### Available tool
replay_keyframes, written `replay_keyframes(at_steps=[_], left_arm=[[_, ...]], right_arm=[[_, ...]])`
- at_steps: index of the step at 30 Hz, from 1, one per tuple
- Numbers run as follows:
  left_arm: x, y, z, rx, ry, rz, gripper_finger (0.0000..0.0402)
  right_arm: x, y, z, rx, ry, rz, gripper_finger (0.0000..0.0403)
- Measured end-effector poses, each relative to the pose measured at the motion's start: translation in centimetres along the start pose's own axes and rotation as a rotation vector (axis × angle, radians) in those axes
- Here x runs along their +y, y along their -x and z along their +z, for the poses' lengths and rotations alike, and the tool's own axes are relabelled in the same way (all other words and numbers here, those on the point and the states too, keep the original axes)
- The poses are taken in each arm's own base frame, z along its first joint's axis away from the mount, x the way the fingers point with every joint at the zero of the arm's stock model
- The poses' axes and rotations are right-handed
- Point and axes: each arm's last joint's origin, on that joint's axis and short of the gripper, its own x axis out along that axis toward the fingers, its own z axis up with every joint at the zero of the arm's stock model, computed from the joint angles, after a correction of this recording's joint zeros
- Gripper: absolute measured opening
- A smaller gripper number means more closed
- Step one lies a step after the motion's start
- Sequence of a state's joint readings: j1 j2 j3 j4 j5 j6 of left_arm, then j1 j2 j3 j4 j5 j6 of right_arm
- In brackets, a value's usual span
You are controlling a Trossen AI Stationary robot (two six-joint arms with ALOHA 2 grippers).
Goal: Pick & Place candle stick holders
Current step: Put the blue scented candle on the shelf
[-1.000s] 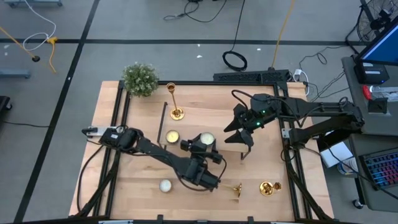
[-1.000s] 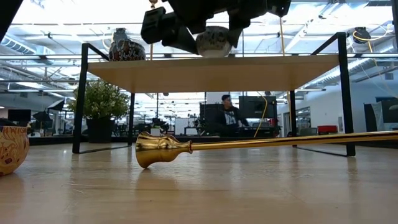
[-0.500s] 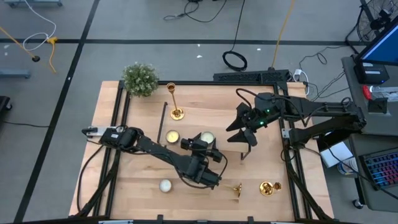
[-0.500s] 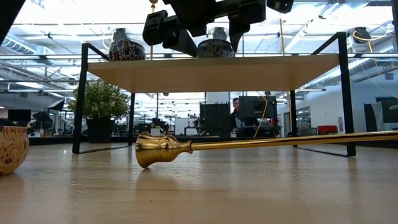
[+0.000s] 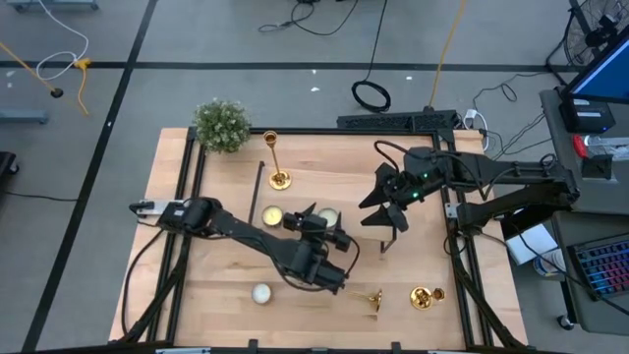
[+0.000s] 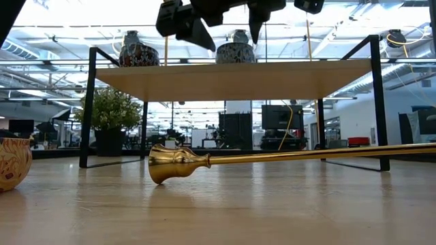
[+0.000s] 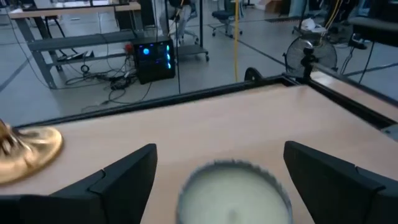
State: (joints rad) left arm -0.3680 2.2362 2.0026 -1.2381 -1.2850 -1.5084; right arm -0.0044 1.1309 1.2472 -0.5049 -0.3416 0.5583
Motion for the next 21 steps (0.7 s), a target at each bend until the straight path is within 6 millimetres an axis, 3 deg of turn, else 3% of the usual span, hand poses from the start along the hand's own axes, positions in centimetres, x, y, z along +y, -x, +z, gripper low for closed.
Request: replay_keyframes(at_steps=[6, 11, 15, 21], left_arm=[[0.5, 0.2, 2.1, -0.005, 0.017, -0.010, 0.0349], [1.5, 1.2, 5.7, 0.055, 0.024, -0.065, 0.0328], [2.1, 1.3, 9.7, 0.143, -0.029, -0.190, 0.0282], [3.3, 0.3, 14.6, 0.281, -0.012, -0.443, 0.0173]], right_arm=[[0.0, 0.0, 0.0, 0.002, 0.001, -0.001, 0.0309], [0.1, 0.2, 0.0, -0.003, -0.003, 0.004, 0.0309], [0.1, 0.4, 0.0, -0.006, -0.003, 0.005, 0.0309], [0.3, 0.9, -0.1, -0.010, -0.026, 0.009, 0.0309]])
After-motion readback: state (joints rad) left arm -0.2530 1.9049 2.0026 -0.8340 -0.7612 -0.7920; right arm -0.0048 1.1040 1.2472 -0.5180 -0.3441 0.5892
